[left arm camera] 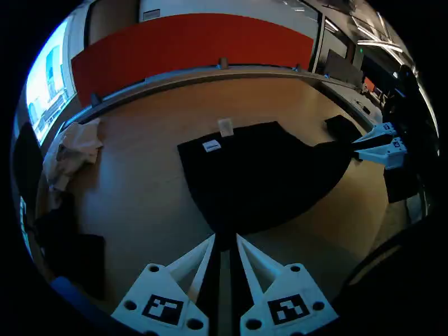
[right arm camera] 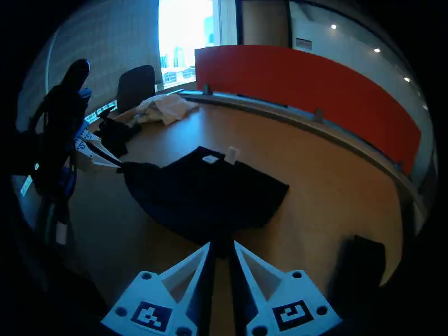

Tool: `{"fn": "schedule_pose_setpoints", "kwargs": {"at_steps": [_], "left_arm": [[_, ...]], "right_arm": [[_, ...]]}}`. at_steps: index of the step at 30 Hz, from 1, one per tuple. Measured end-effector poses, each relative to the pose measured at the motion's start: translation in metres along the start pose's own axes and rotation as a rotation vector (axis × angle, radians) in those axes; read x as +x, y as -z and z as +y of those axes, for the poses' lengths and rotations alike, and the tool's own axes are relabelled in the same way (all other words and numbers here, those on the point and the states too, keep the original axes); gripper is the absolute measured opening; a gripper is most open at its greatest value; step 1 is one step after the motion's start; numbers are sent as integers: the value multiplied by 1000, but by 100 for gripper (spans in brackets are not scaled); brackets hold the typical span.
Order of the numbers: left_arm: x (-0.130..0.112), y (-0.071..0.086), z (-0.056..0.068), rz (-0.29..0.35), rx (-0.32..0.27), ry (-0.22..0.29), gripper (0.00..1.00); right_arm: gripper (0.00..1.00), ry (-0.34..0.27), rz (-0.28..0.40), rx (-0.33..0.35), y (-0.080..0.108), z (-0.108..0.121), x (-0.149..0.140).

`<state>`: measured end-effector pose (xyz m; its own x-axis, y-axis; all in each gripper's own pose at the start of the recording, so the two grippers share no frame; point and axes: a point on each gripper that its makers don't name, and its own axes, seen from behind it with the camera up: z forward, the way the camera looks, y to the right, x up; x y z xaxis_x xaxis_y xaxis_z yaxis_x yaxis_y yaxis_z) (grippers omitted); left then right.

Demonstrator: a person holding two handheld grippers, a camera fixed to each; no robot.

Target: Fold towel

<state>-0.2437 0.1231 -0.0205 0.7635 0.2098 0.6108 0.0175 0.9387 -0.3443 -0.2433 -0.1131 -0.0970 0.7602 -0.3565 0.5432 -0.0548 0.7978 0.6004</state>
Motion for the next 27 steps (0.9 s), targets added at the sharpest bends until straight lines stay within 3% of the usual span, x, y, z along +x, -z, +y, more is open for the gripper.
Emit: {"fn": "schedule_pose_setpoints", "kwargs": {"at_steps": [14,27], "left_arm": [[2,39,16,0,-19,56,10],[7,33,16,10,-16,57,10]], "right_arm": [[15,-2,5,21,38,-14,14],[15,3,-3,22,35,-13,16]]}}
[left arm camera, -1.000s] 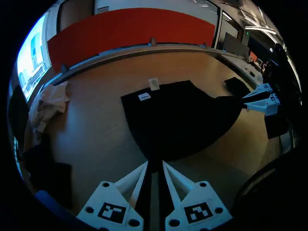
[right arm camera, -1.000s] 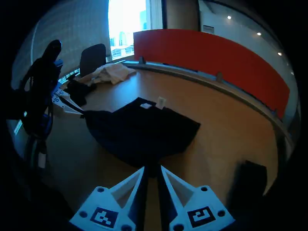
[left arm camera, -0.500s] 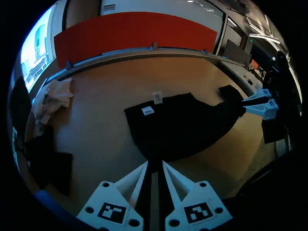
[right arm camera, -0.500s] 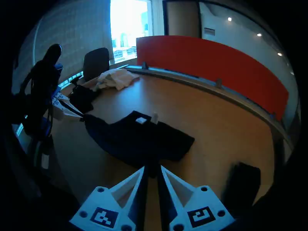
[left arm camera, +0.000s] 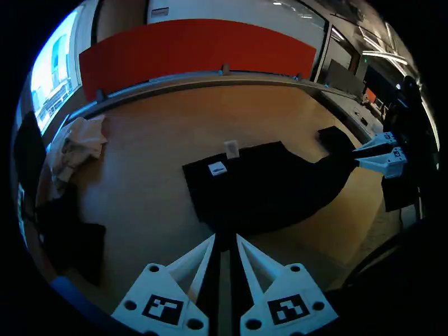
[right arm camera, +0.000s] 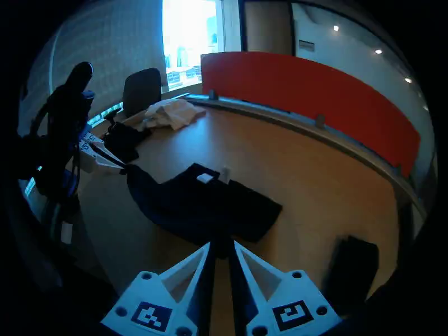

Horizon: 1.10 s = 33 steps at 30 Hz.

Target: Fold towel

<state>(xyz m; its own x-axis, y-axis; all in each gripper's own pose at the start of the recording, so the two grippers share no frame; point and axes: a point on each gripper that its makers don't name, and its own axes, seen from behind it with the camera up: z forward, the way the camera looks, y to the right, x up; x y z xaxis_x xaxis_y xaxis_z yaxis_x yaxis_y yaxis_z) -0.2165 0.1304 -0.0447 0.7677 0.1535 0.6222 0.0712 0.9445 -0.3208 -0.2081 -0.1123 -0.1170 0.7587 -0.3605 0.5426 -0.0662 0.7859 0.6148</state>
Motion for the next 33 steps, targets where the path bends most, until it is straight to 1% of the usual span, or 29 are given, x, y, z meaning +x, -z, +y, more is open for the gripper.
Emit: {"fn": "schedule_pose_setpoints", "kwargs": {"at_steps": [6,13,20,26,33], "left_arm": [[11,-13,-6,11,5,-11,10],[27,-37,-19,19,16,-25,10],[41,-62,-31,16,21,-26,10],[42,-79,-35,0,17,-35,10],[38,-90,-38,-14,15,-39,10]], "right_arm": [[15,-7,-12,-10,-11,12,3],[15,-20,-35,-27,-33,30,5],[15,-53,-53,-35,-57,46,6],[15,-69,-71,-41,-69,54,2],[15,-73,-93,-40,-78,57,-6]]}}
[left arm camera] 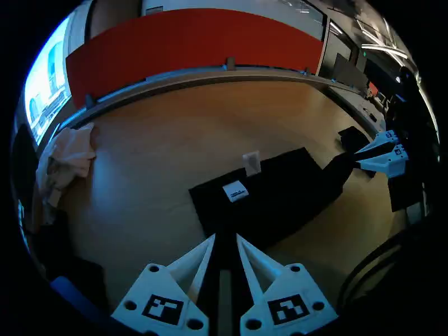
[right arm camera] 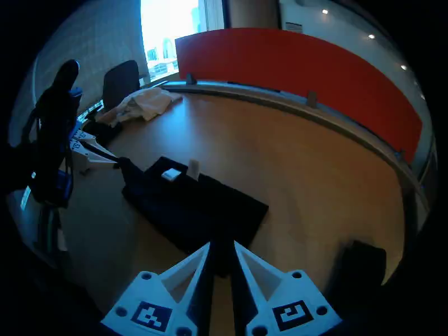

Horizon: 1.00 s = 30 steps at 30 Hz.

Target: Fold towel

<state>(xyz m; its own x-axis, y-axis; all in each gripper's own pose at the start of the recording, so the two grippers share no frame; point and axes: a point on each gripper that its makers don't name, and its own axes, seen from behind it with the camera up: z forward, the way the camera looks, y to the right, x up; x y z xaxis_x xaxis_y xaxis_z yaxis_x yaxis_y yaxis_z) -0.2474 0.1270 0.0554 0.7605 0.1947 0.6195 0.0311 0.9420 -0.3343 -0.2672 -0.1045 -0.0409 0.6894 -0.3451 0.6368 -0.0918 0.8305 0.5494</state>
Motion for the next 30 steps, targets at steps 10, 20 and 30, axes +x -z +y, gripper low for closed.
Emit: {"fn": "schedule_pose_setpoints", "kwargs": {"at_steps": [10,20,30], "left_arm": [[-1,-32,-6,-16,-6,-5,10],[-1,-53,-15,-36,-7,4,13],[5,-64,-27,-34,19,-30,28]], "right_arm": [[15,-24,-41,-4,-27,11,-9],[15,-70,-60,-11,-50,19,-15],[20,-72,-71,-44,-63,28,-16]]}}
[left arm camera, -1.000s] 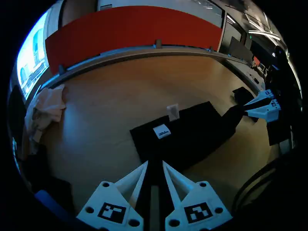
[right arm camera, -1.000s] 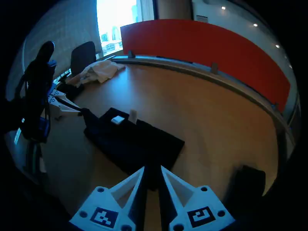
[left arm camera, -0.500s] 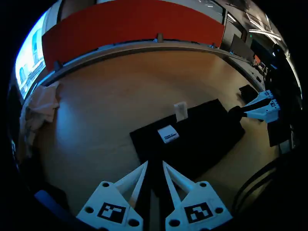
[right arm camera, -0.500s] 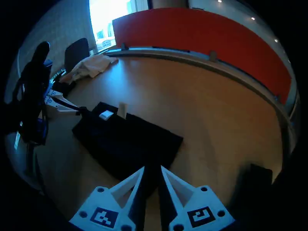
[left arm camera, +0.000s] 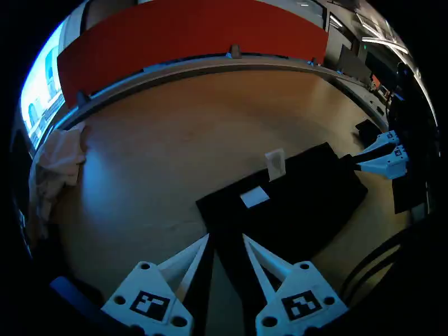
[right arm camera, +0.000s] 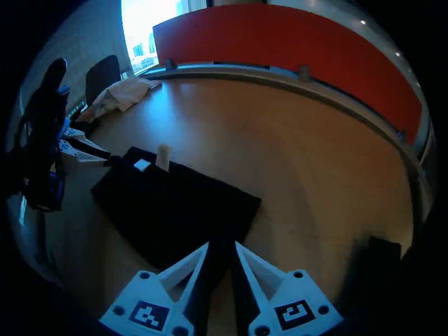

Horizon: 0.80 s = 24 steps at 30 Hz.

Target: Fold towel

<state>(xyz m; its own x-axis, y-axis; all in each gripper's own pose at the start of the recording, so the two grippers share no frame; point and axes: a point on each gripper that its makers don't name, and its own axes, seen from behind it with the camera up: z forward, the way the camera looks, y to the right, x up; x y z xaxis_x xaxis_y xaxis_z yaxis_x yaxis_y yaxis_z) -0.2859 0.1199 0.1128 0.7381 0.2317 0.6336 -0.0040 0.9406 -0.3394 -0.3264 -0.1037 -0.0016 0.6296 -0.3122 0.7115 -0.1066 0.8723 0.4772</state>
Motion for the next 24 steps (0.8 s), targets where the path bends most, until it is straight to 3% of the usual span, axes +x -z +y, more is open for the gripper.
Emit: {"fn": "schedule_pose_setpoints", "kwargs": {"at_steps": [5,15,23,24], "left_arm": [[5,-5,-7,2,19,-15,35],[13,-12,-22,12,72,-31,41],[21,-11,-31,32,101,-9,46],[22,-10,-31,35,100,-5,51]], "right_arm": [[28,2,-7,-19,-6,5,2],[46,30,3,-96,-11,25,12],[66,58,22,-139,-11,34,22],[70,59,26,-142,-11,35,23]]}}
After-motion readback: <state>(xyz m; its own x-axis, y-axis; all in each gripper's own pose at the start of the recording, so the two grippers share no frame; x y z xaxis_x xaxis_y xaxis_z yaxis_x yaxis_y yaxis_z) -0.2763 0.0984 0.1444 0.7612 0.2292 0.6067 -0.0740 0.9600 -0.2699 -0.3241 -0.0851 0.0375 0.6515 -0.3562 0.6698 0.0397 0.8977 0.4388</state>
